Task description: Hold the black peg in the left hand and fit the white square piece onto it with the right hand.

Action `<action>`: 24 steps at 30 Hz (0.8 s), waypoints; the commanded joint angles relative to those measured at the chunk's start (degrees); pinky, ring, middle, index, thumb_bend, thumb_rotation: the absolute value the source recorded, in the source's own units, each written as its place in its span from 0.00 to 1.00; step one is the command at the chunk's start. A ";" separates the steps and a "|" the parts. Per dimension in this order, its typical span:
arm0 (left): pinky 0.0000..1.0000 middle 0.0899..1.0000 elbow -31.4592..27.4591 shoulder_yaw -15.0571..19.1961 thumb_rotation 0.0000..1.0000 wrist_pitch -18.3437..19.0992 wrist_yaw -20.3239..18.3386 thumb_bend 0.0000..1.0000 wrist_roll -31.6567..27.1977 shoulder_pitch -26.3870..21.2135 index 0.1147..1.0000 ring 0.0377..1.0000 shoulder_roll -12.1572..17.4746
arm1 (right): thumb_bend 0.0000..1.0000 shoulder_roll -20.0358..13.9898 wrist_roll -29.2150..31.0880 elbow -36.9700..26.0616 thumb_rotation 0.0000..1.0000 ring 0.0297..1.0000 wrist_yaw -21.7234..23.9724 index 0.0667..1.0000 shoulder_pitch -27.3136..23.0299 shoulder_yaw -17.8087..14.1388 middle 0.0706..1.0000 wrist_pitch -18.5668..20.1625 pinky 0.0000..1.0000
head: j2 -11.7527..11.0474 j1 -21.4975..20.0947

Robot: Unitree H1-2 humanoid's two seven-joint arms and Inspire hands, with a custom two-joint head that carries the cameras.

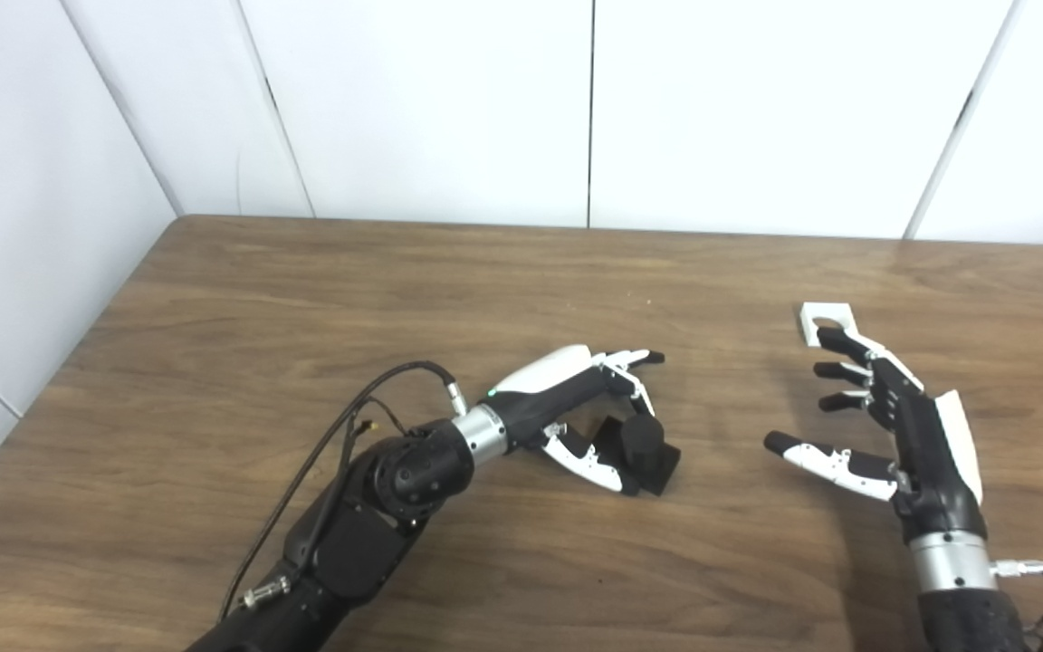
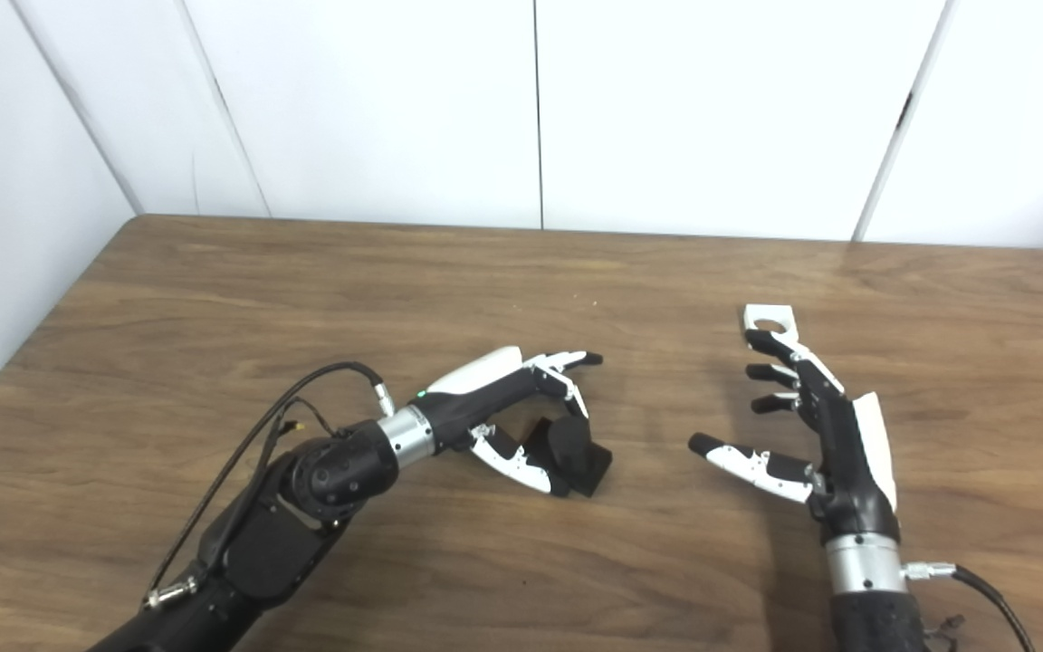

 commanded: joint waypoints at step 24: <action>0.99 0.97 -2.15 2.61 0.06 -4.93 -4.81 0.52 -5.34 3.53 0.42 1.00 7.69 | 0.70 4.62 -9.67 -1.04 0.20 0.74 -3.77 0.76 -5.52 2.39 0.81 3.15 0.60 | -3.28 -23.75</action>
